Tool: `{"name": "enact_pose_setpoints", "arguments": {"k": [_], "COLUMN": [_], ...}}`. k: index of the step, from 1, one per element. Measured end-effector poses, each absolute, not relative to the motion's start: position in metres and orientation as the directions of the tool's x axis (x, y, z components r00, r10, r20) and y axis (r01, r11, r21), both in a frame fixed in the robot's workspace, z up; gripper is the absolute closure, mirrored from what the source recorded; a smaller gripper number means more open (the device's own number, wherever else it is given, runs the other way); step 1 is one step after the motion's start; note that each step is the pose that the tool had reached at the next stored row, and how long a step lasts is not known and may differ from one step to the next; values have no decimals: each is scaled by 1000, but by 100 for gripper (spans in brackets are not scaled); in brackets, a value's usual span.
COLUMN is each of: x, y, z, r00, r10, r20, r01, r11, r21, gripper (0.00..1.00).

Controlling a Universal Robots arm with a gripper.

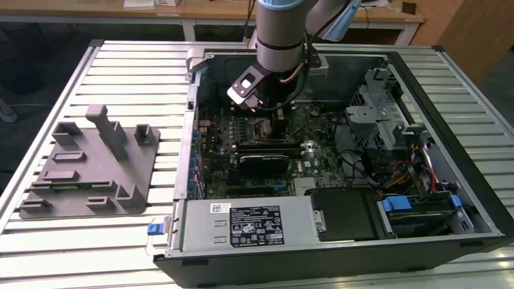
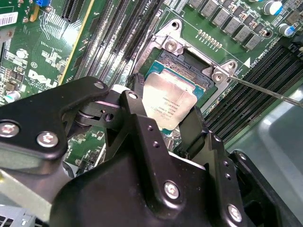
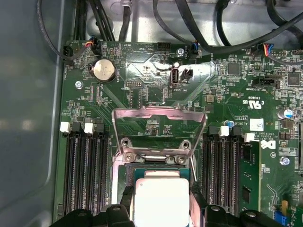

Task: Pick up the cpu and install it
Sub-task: 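Place the cpu into insertion slot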

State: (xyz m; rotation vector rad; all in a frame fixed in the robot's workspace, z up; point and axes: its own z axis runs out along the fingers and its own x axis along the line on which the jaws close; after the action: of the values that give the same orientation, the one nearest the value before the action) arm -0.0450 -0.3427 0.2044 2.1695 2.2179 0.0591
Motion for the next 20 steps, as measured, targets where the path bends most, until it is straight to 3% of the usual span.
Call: {"name": "enact_pose_setpoints", "arguments": {"k": [20], "x": [-47], "y": [-339], "z": [199], "r00": [-22], "r10": [1000], "r20": [-1], "r01": [998], "r11": [22], "r21": [54], "gripper": [46]}}
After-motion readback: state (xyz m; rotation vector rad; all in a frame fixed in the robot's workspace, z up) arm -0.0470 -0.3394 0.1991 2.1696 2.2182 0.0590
